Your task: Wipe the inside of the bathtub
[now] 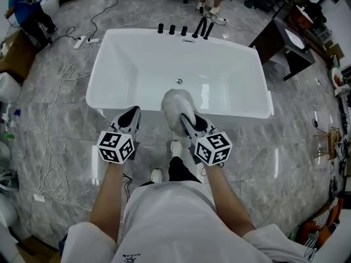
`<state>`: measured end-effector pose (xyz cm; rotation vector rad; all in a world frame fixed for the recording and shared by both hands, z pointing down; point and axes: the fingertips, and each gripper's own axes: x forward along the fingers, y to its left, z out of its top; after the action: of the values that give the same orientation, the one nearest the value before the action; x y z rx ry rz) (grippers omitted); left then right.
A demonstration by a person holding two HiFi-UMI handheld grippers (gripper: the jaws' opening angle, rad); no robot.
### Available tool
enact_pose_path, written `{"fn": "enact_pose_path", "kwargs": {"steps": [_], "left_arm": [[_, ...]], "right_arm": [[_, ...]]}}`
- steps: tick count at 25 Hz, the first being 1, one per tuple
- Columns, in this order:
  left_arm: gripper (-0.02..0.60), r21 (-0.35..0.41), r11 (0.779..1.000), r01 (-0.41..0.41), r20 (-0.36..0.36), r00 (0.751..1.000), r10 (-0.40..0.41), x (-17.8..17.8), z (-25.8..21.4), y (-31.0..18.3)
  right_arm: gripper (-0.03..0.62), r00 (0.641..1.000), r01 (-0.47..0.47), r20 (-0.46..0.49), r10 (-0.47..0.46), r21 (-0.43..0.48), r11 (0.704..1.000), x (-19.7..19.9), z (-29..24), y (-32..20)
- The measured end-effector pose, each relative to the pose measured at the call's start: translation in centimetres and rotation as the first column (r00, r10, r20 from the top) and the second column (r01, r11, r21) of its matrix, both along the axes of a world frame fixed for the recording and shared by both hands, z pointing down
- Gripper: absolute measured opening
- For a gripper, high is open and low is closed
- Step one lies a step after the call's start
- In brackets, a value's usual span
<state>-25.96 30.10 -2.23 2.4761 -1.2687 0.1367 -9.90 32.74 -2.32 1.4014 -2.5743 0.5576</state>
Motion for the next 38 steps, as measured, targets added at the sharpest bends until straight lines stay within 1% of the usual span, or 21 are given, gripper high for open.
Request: {"fn": "enact_pose_path", "kwargs": {"steps": [3, 8, 14, 17, 21, 28, 32, 38], "left_arm": [[0.012, -0.009, 1.000, 0.025, 0.009, 1.000, -0.025, 0.5, 0.5, -1.8], [0.012, 0.002, 0.998, 0.060, 0.010, 0.998, -0.060, 2.1, 0.2, -6.1], [0.012, 0.027, 0.995, 0.096, 0.012, 0.995, -0.097, 4.6, -1.2, -11.5], [0.012, 0.042, 0.992, 0.115, 0.018, 0.993, -0.116, 5.4, -1.7, -13.9], [0.012, 0.046, 0.987, 0.157, 0.008, 0.988, -0.157, 5.5, -1.8, -16.5], [0.012, 0.046, 0.971, 0.233, 0.004, 0.972, -0.233, 5.1, -2.0, -19.0], [0.012, 0.045, 0.970, 0.238, -0.002, 0.971, -0.238, 5.5, -1.9, -20.3], [0.012, 0.020, 0.964, 0.264, 0.016, 0.964, -0.265, 3.1, -0.5, -20.2]], "right_arm": [[0.097, 1.000, 0.027, 0.012, -0.027, -0.004, 1.000, 0.3, 0.4, -2.2], [0.097, 0.997, 0.081, 0.018, -0.082, 0.016, 0.997, 1.4, 0.2, -6.8], [0.097, 0.988, 0.154, 0.003, -0.154, 0.022, 0.988, 2.8, 0.4, -12.4], [0.097, 0.981, 0.195, -0.008, -0.195, 0.034, 0.980, 2.8, 0.4, -15.1], [0.097, 0.969, 0.247, -0.010, -0.246, 0.039, 0.968, 2.0, 0.8, -18.1], [0.097, 0.953, 0.301, 0.021, -0.301, 0.021, 0.953, 1.8, 1.3, -21.1], [0.097, 0.950, 0.311, -0.002, -0.311, 0.012, 0.950, 2.0, 2.0, -22.4], [0.097, 0.933, 0.359, 0.001, -0.359, -0.026, 0.933, -1.5, 4.0, -22.2]]}}
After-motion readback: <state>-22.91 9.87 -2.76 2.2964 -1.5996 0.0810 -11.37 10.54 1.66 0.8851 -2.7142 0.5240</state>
